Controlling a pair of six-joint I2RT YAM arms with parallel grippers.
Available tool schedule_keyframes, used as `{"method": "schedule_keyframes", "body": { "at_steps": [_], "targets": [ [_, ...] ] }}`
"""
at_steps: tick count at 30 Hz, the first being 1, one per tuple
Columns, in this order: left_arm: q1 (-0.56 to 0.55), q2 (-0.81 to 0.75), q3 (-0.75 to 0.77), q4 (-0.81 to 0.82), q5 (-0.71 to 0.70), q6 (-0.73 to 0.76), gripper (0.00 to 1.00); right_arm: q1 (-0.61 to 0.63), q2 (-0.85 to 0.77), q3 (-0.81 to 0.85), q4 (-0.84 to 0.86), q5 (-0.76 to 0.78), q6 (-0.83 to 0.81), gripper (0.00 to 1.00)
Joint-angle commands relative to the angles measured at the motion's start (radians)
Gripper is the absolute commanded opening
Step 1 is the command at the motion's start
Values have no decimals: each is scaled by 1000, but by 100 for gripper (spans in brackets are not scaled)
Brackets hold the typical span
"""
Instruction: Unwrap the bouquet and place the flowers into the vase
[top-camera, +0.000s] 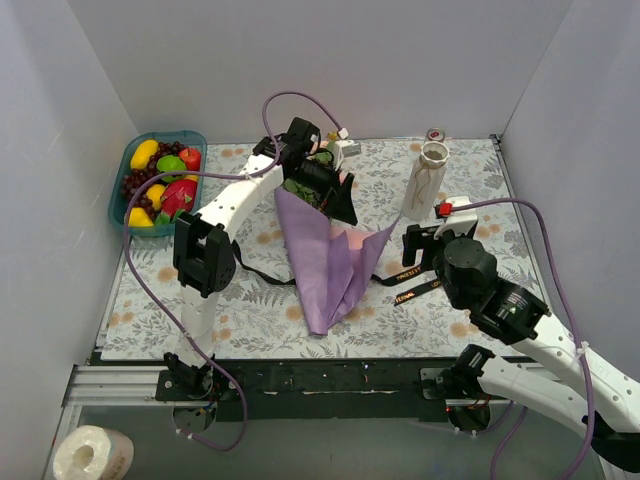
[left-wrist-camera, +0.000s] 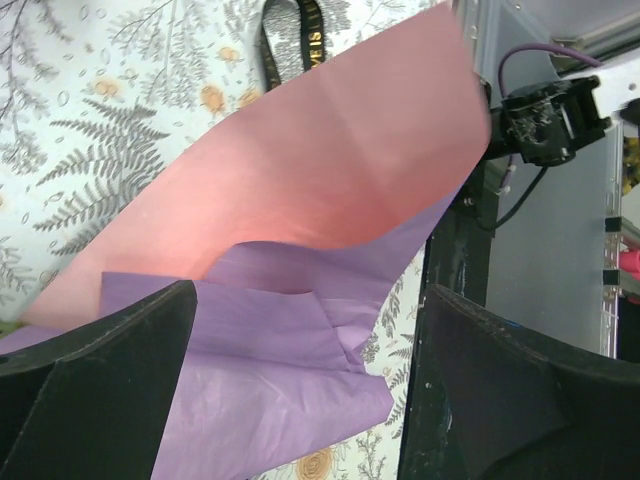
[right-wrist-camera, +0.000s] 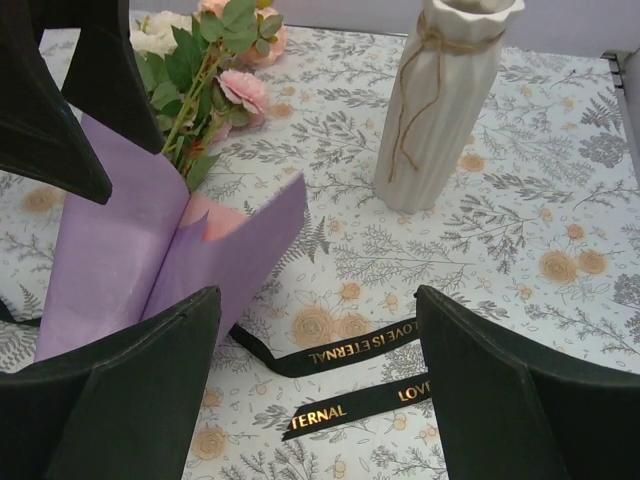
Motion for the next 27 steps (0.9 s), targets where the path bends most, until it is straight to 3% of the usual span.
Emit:
{"method": "schedule_keyframes", "body": {
  "at_steps": [1, 13, 19, 27],
  "targets": [
    [15, -40, -24, 55, -57, -62, 98, 3, -31, 58, -7, 49, -36, 86],
    [-27, 81, 4, 102, -309, 13, 98, 3, -39, 108, -49, -15, -28, 86],
    [-86, 84, -97, 184, -442, -29, 92, 3, -75, 34, -72, -66, 16, 85],
    [-103, 112, -99, 230, -431, -68, 79, 3, 26, -2, 58, -110, 6, 84]
  ]
}}
